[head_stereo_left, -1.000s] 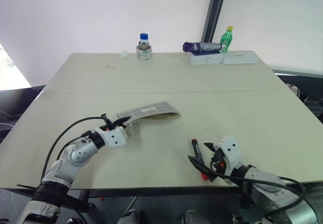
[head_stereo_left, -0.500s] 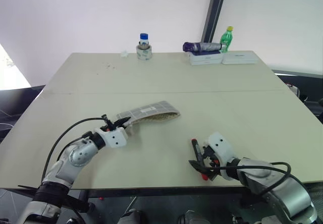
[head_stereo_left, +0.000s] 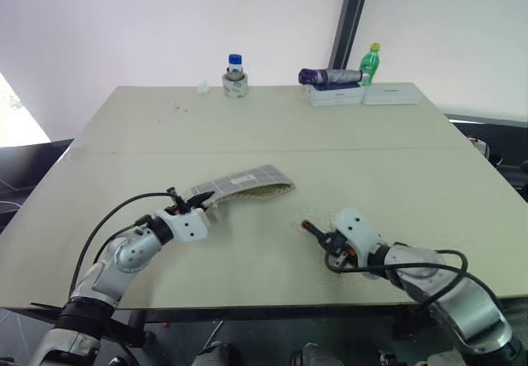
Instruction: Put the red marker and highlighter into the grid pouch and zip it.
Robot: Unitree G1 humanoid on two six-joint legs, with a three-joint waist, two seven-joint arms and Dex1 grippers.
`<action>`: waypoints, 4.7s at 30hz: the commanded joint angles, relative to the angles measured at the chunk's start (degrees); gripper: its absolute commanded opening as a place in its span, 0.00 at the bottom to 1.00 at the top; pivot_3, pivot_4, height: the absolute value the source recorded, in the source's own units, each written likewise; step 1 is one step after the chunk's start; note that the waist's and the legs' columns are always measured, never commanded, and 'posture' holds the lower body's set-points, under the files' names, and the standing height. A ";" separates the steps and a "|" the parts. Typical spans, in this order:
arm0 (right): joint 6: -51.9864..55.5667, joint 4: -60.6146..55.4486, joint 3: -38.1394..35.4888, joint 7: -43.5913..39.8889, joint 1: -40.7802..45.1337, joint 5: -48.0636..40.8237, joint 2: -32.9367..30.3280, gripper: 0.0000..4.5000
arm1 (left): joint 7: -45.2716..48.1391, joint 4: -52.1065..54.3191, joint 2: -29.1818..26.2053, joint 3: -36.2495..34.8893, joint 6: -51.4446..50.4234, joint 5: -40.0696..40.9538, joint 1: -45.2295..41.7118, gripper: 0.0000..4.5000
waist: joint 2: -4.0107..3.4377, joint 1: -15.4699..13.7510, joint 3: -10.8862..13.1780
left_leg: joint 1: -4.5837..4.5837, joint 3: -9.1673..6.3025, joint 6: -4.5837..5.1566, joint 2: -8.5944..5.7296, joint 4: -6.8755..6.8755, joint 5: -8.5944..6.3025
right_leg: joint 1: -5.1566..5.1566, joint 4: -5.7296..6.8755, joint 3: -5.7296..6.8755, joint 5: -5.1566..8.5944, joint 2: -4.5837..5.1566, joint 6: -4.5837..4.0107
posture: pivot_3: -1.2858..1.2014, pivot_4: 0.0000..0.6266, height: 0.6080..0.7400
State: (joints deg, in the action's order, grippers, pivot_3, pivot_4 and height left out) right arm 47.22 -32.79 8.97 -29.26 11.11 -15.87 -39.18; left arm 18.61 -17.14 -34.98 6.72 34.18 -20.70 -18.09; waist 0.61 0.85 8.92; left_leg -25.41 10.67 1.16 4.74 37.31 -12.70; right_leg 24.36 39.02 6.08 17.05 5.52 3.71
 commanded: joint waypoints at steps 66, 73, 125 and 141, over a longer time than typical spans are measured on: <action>1.48 20.19 0.05 -7.42 12.66 -15.14 23.48 0.99 | 15.82 10.25 3.45 5.06 -8.35 8.55 -4.74 0.00 | 0.04 0.08 0.03 | 0.00 0.02 -0.02 0.03 0.07 0.03 | -0.04 0.05 0.04 -0.02 -0.04 -0.01 | 0.52 0.24 1.00; 1.92 23.94 -1.96 -3.13 15.52 -16.88 32.12 0.99 | 15.48 10.86 3.58 5.89 -8.14 6.58 -5.07 0.00 | 0.04 -0.11 0.03 | -0.04 0.04 -0.01 0.01 0.08 0.02 | -0.05 0.03 0.04 -0.02 -0.01 -0.01 | 0.52 0.24 1.00; -11.54 31.47 -9.45 -22.27 13.47 -10.66 0.41 0.76 | 18.63 3.92 0.69 2.39 -7.43 15.05 -4.11 0.57 | 0.02 -0.04 0.05 | -0.02 0.06 0.00 0.01 0.06 0.01 | -0.02 0.02 0.03 -0.02 0.03 0.00 | 0.52 0.24 1.00; -27.24 28.49 -21.93 -27.48 0.92 -10.34 -4.73 1.00 | 23.75 22.43 -5.67 -22.55 -21.69 42.69 27.11 0.98 | 0.03 -0.47 0.10 | 0.03 -0.04 -0.03 0.03 0.01 -0.01 | -0.03 -0.13 0.04 0.00 0.14 -0.03 | 0.52 0.24 1.00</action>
State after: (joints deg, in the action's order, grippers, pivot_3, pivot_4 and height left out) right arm 23.34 -2.30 -9.27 -55.75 13.09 -25.52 -42.50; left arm 43.10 2.67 -39.48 -11.20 14.49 18.53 7.81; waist 0.64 0.38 9.02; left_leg -25.39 10.61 1.14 4.78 37.31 -12.72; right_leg 24.33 38.80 6.14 17.05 5.65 3.67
